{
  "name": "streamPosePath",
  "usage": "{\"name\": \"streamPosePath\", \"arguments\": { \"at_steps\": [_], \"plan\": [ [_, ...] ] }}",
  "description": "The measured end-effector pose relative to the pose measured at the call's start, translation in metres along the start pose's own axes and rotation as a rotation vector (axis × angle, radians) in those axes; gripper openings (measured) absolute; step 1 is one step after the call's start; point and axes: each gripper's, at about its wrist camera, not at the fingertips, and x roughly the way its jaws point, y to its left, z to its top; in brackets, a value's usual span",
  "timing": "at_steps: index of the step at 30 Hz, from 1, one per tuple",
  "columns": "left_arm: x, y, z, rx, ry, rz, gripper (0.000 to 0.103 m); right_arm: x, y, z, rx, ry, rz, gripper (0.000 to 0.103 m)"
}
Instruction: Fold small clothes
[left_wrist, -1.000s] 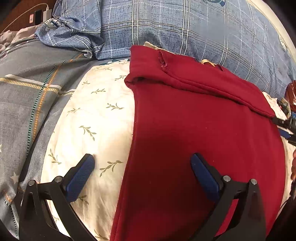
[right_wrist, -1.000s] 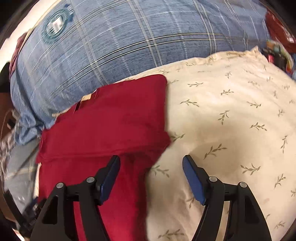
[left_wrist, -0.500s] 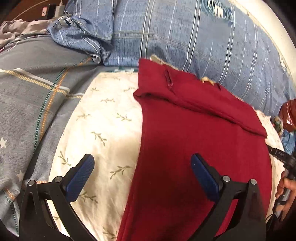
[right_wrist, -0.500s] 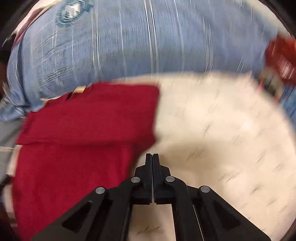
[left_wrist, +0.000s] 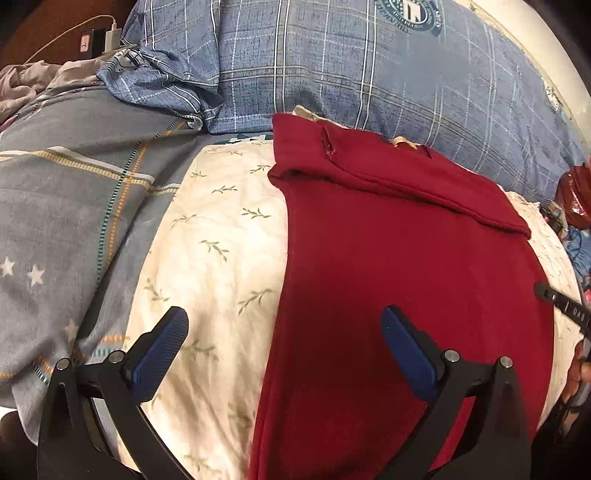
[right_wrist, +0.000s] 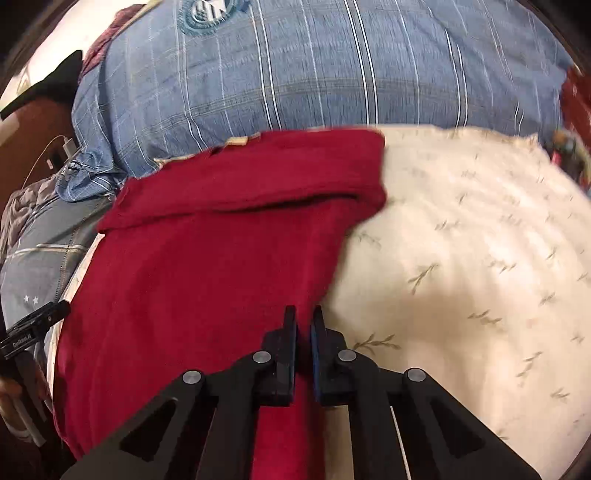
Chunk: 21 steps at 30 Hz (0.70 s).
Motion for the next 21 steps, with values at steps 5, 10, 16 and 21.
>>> {"name": "streamPosePath", "arguments": {
  "at_steps": [5,10,16,21],
  "plan": [
    [-0.001,0.010,-0.011,-0.033,0.027,0.005,0.103,0.009,-0.002,-0.004,-0.034,0.035,-0.092,0.005],
    [-0.008,0.014,-0.017,-0.041,0.028,0.001,0.103,-0.014,-0.006,-0.008,0.046,0.028,0.035,0.017],
    [-0.011,0.013,-0.024,-0.038,0.050,-0.011,0.103,-0.035,-0.008,-0.039,0.076,0.122,0.198,0.048],
    [-0.014,0.009,-0.030,-0.013,0.058,-0.008,0.103,-0.033,-0.003,-0.064,0.089,0.158,0.230,0.021]
  ]
}}
